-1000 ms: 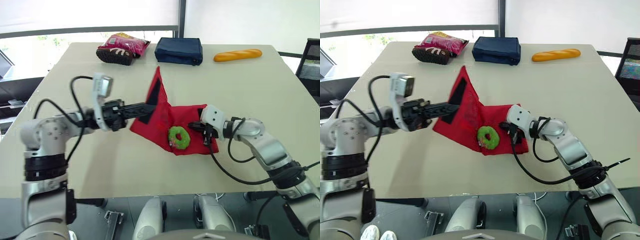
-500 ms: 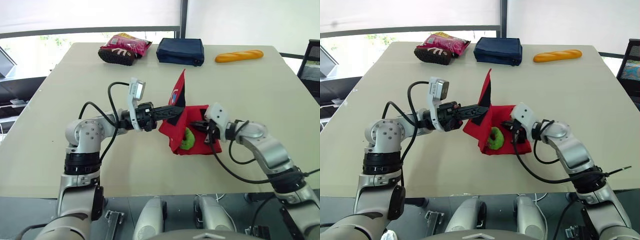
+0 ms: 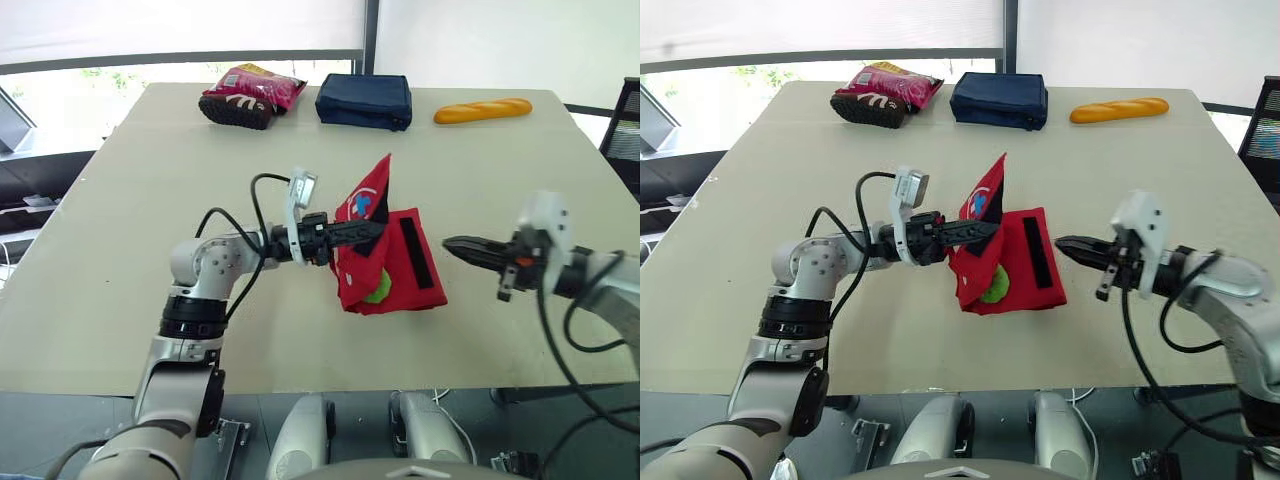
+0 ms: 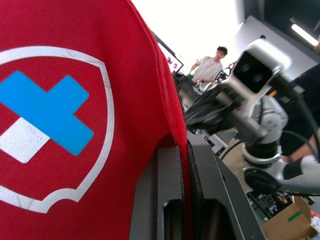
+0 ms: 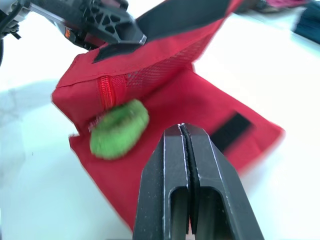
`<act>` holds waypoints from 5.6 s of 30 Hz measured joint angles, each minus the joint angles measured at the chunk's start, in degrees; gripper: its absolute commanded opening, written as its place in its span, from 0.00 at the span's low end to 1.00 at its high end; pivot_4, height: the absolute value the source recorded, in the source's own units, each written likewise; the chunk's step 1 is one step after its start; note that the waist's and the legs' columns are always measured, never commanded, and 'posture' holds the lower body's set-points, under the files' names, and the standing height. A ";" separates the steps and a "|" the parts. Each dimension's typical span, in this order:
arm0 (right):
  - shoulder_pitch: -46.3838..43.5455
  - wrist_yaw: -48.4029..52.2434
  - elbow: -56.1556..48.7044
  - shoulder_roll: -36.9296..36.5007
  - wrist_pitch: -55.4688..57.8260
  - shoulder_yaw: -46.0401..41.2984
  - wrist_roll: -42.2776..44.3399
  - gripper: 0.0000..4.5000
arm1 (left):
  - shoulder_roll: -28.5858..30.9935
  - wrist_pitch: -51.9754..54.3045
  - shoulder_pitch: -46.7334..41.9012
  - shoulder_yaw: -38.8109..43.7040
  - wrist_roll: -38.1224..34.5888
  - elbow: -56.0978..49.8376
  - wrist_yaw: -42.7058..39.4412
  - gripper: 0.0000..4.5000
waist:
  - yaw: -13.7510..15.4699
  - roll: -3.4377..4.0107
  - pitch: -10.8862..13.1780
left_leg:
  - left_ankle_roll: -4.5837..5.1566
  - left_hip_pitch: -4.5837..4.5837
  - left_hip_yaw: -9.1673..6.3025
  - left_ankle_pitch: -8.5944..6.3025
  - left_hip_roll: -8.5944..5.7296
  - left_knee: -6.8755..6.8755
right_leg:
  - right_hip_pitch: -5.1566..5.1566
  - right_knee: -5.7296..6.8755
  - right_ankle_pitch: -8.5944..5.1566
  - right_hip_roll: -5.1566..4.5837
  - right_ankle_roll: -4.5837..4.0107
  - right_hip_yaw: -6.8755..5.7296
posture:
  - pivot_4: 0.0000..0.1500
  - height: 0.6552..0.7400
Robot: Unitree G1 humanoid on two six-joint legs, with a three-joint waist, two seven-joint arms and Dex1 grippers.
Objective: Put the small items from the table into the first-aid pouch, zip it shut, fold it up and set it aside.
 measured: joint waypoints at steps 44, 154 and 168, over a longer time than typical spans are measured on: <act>8.30 -6.83 -4.95 -3.28 -3.81 -8.75 9.24 0.00 | -11.12 -1.26 1.17 1.26 3.71 11.33 -5.72 0.98 | -0.14 0.01 0.00 | 0.01 -0.01 -0.30 -0.01 0.04 -0.01 | 0.00 -0.05 -0.01 0.02 0.02 0.00 | 1.00 0.69; -22.98 9.09 40.44 10.32 -16.22 19.23 -15.46 0.81 | 25.61 -23.76 13.57 11.02 9.89 -22.99 -13.65 0.00 | -0.35 0.32 0.32 | 0.02 0.03 0.05 -0.02 0.43 -0.17 | -0.08 -0.08 -0.01 0.12 -0.02 0.02 | 1.00 0.69; -17.89 6.30 37.74 11.33 1.50 19.01 -10.05 0.83 | 30.33 -20.75 15.77 14.32 4.52 -25.59 -13.90 0.00 | -0.74 0.36 0.35 | 0.02 0.12 0.22 -0.02 0.54 -0.21 | -0.11 -0.07 -0.01 0.24 -0.01 0.07 | 1.00 0.69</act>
